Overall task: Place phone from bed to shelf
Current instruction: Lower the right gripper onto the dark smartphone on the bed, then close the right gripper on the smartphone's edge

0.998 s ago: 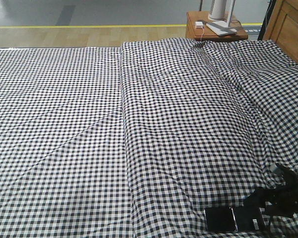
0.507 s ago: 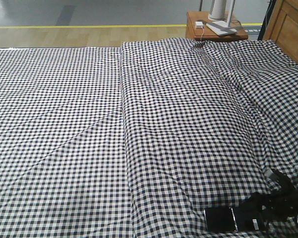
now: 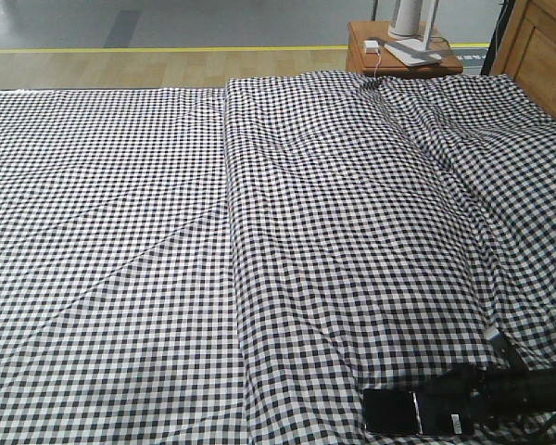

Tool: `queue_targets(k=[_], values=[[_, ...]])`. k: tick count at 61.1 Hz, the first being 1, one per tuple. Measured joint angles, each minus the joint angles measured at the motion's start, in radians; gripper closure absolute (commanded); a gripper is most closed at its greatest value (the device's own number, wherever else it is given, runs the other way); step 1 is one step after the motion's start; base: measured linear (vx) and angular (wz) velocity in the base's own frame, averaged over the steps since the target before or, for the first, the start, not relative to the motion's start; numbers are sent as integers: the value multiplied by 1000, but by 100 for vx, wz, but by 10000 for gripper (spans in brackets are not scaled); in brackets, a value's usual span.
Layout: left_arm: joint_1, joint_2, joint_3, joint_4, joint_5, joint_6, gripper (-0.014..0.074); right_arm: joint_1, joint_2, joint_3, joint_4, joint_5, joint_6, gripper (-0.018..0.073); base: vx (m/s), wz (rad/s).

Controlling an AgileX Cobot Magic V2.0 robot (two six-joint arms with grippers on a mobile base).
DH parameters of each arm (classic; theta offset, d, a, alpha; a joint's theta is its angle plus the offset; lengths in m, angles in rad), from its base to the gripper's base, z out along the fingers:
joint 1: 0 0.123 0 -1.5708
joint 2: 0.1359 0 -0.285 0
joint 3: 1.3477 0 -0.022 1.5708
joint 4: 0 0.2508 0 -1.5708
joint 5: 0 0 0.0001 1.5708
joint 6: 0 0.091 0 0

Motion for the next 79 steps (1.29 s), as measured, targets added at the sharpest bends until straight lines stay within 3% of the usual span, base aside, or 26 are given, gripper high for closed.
queue_targets(k=[8,15,27,64,79], values=[[0,0,0,0,0,0,595,0,11,-4,-2,15,-1,94,0,0],[0,0,0,0,0,0,595,0,11,-4,-3,16,-5,232,0,0],[0,0,0,0,0,0,595,0,11,-4,-3,28,-46,577,0,0],[0,0,0,0,0,0,595,-5,8,-4,-1,133,-106,569,0,0],[0,0,0,0,0,0,595,-5,-103,-3,-40,134,-92,568,0,0]])
